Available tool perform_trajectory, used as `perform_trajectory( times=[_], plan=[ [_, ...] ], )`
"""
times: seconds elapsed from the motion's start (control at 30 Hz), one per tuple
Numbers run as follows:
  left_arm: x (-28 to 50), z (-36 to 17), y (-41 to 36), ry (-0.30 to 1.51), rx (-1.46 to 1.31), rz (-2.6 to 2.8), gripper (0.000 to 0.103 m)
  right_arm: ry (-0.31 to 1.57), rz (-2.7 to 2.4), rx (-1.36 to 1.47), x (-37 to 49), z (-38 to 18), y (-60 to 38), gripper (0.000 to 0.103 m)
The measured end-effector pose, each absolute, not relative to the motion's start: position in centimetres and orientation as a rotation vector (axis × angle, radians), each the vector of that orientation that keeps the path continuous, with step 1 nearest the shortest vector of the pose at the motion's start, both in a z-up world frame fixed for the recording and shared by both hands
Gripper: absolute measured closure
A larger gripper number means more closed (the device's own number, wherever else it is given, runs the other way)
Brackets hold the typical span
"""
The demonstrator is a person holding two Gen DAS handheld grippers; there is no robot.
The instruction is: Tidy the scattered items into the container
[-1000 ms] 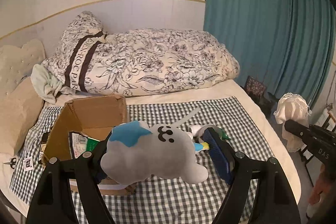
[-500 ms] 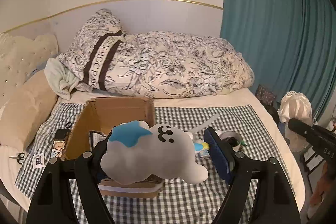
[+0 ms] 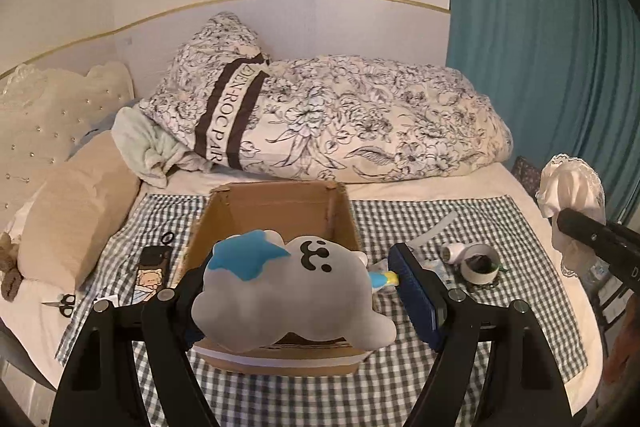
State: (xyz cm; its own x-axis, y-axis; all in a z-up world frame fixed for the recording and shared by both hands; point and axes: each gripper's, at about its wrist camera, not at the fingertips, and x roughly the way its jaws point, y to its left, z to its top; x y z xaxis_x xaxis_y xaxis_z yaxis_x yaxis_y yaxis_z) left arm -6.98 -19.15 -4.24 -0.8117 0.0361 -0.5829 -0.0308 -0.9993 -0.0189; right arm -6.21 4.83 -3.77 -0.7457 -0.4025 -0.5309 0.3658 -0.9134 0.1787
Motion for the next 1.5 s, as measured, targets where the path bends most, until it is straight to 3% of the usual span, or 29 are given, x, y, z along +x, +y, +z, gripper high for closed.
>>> perform_trajectory(
  times=[0.7,1.5],
  plan=[
    [-9.8,-6.5,-23.6,-0.033,-1.028,2.99,0.022,0.034,-2.457,0.832,-10.3,-5.1,-4.1,0.09],
    [-18.5,-12.3,-25.8,-0.099,-1.24,2.937,0.022,0.118,-2.316,0.991,-19.4,-11.3,-11.9,0.09]
  ],
)
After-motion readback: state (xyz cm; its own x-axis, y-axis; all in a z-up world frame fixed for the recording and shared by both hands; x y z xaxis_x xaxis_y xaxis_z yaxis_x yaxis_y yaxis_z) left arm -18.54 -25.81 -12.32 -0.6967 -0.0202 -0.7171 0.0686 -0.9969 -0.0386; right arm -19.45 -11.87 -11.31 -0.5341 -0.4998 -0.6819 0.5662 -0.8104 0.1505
